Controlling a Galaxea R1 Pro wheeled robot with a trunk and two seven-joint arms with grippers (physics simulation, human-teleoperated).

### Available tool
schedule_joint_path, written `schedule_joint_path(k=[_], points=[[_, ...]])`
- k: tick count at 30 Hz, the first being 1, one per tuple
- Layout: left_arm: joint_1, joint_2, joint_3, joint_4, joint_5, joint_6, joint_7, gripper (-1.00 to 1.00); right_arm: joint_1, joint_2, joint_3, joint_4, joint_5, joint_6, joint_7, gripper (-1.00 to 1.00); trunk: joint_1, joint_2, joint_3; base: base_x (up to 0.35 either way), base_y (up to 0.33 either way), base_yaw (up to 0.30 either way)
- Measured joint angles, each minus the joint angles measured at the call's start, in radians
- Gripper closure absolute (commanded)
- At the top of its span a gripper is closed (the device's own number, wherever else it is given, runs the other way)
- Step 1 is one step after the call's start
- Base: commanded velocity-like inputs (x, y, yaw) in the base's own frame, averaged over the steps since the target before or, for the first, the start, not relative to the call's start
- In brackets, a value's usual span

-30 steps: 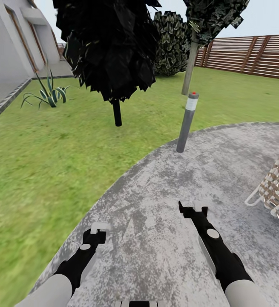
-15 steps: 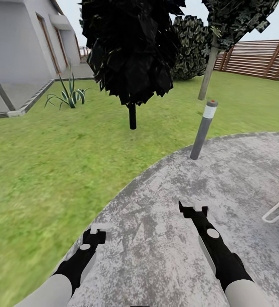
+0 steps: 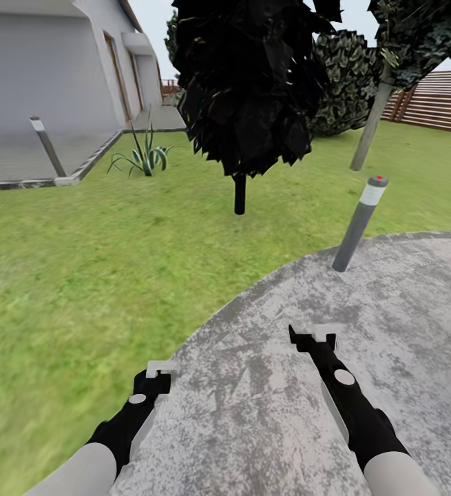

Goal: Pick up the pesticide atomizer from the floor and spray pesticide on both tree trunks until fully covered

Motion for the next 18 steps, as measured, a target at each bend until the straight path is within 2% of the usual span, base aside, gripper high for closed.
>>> schedule_joint_path(k=[18], points=[[0.0, 0.0, 0.0, 0.0, 0.0, 0.0, 0.0, 1.0, 0.0, 0.0, 0.0, -0.001, 0.0, 0.0, 0.0, -1.0, -0.069, 0.126, 0.068, 0.0, 0.0, 0.261]])
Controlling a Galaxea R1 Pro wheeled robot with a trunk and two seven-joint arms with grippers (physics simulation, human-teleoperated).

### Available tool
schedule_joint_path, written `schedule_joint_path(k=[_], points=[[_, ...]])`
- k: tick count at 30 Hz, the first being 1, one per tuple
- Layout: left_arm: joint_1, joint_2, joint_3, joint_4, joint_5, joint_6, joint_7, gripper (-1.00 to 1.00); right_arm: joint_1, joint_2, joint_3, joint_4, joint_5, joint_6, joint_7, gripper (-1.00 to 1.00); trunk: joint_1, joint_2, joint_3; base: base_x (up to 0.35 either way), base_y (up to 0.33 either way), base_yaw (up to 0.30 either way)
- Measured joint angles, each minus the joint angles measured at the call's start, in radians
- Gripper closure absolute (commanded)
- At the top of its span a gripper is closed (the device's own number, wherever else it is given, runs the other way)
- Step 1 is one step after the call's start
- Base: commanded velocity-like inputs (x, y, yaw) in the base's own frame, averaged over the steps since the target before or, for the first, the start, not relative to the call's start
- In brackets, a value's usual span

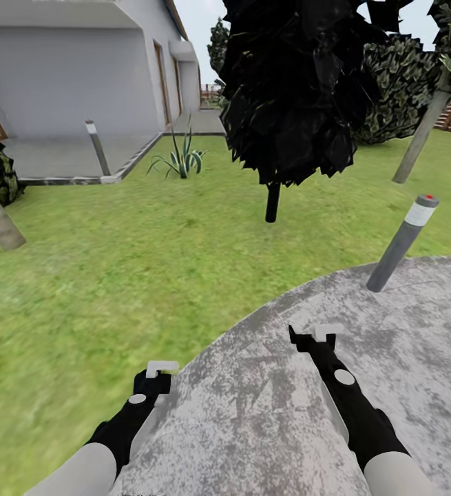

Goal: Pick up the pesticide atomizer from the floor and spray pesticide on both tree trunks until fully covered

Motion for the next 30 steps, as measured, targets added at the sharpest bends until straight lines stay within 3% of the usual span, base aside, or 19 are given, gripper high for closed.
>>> schedule_joint_path(k=[16, 23, 30], points=[[0.0, 0.0, 0.0, 0.0, 0.0, 0.0, 0.0, 1.0, 0.0, 0.0, 0.0, 0.0, 0.0, 0.0, 0.0, -1.0, -0.061, 0.112, 0.06, 0.0, 0.0, 0.263], [0.0, -0.003, -0.006, -0.009, -0.003, -0.001, 0.0, 1.0, 0.0, 0.0, 0.0, 0.0, 0.0, 0.0, 0.0, -1.0, -0.061, 0.112, 0.066, 0.008, 0.0, 0.239], [0.002, -0.003, -0.004, -0.054, 0.0, 0.0, 0.0, 1.0, 0.0, 0.0, 0.0, 0.0, 0.0, 0.0, 0.0, -1.0, -0.061, 0.112, 0.073, 0.234, 0.084, 0.222]])
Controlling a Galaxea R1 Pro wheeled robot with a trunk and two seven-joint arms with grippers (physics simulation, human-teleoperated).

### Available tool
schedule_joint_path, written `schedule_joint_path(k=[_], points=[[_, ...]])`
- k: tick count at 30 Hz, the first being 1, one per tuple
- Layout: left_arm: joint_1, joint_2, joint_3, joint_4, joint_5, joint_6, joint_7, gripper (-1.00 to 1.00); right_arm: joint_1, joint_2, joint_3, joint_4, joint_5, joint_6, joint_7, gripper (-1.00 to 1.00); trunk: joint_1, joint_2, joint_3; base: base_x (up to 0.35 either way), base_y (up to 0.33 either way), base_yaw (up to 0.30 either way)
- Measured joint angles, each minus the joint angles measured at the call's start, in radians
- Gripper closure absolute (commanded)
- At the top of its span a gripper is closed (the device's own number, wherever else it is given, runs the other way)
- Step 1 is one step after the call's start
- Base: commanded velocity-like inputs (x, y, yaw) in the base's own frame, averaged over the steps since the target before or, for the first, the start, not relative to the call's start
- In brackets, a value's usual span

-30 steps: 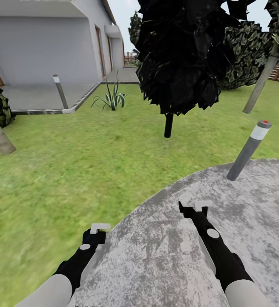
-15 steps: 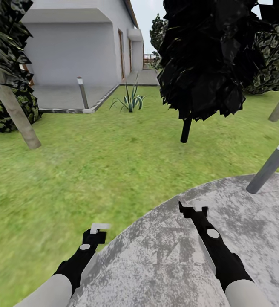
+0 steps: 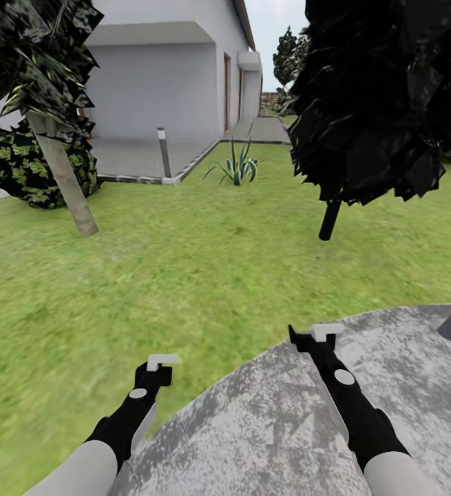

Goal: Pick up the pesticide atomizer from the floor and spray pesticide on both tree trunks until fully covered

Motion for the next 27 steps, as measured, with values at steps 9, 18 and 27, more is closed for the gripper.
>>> schedule_joint_path(k=[9, 18, 27], points=[[0.0, 0.0, 0.001, -0.002, 0.002, 0.0, 0.0, 1.0, 0.0, 0.0, 0.0, 0.0, 0.0, 0.0, 0.0, -1.0, 0.0, 0.0, 0.009, 0.249, 0.218, 0.219], [0.0, 0.0, 0.001, -0.002, 0.002, 0.0, 0.0, 1.0, 0.0, 0.0, 0.0, 0.0, 0.0, 0.0, 0.0, -1.0, 0.0, 0.0, 0.02, 0.041, 0.29, 0.172], [0.0, 0.0, 0.001, -0.002, 0.002, 0.0, 0.0, 1.0, 0.0, 0.0, 0.0, 0.0, 0.0, 0.0, 0.0, -1.0, 0.0, 0.0, 0.032, 0.001, 0.304, 0.158]])
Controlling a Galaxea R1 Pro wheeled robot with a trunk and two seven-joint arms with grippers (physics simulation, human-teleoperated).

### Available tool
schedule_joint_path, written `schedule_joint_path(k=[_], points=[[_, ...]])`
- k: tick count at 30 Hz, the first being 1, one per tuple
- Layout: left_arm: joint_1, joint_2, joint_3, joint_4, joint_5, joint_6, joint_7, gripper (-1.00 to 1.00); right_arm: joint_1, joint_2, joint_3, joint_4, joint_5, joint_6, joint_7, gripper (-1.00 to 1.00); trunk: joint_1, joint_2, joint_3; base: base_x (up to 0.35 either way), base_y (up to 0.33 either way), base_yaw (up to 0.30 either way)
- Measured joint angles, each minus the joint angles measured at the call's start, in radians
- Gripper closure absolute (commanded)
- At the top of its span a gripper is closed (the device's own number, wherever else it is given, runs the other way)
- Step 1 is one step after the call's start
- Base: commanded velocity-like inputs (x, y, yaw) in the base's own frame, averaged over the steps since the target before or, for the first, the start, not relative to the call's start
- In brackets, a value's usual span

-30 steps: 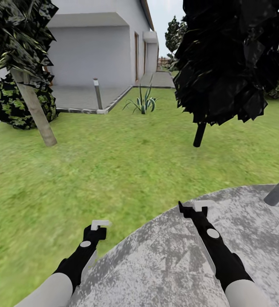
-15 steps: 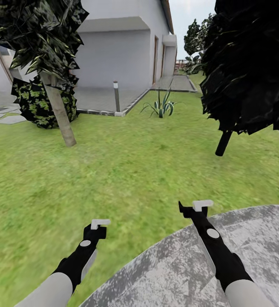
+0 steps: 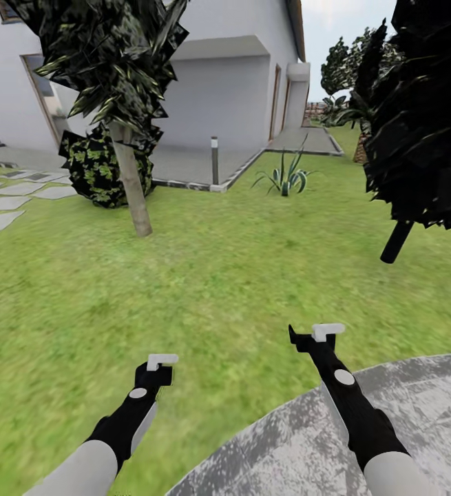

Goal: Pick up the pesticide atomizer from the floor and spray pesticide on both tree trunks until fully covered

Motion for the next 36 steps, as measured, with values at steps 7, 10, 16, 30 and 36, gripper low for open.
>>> schedule_joint_path(k=[7, 10, 16, 30, 36], points=[[0.0, 0.0, 0.0, 0.0, 0.0, 0.0, 0.0, 1.0, 0.0, 0.001, 0.0, 0.001, 0.0, 0.0, 0.0, -1.0, 0.0, 0.0, 0.009, 0.0, 0.305, 0.156], [0.0, 0.0, 0.0, 0.001, 0.0, 0.0, 0.0, 1.0, 0.0, 0.001, 0.0, 0.0, 0.0, 0.0, 0.0, -1.0, 0.0, 0.0, 0.013, 0.0, 0.305, 0.157], [0.0, -0.001, -0.001, 0.001, 0.0, 0.0, 0.0, 1.0, 0.0, 0.001, 0.0, 0.0, 0.0, 0.0, 0.0, -1.0, 0.0, 0.0, 0.021, 0.0, 0.175, 0.156], [0.0, -0.002, -0.002, 0.002, -0.001, 0.0, 0.0, 1.0, 0.0, 0.001, 0.001, 0.0, 0.0, 0.0, 0.0, -1.0, 0.0, 0.0, 0.039, 0.0, 0.008, 0.156], [0.0, -0.002, -0.002, 0.002, -0.002, 0.0, 0.0, 1.0, 0.0, 0.001, 0.001, 0.0, 0.0, 0.0, 0.0, -1.0, 0.0, 0.0, 0.047, 0.0, 0.0, 0.157]])
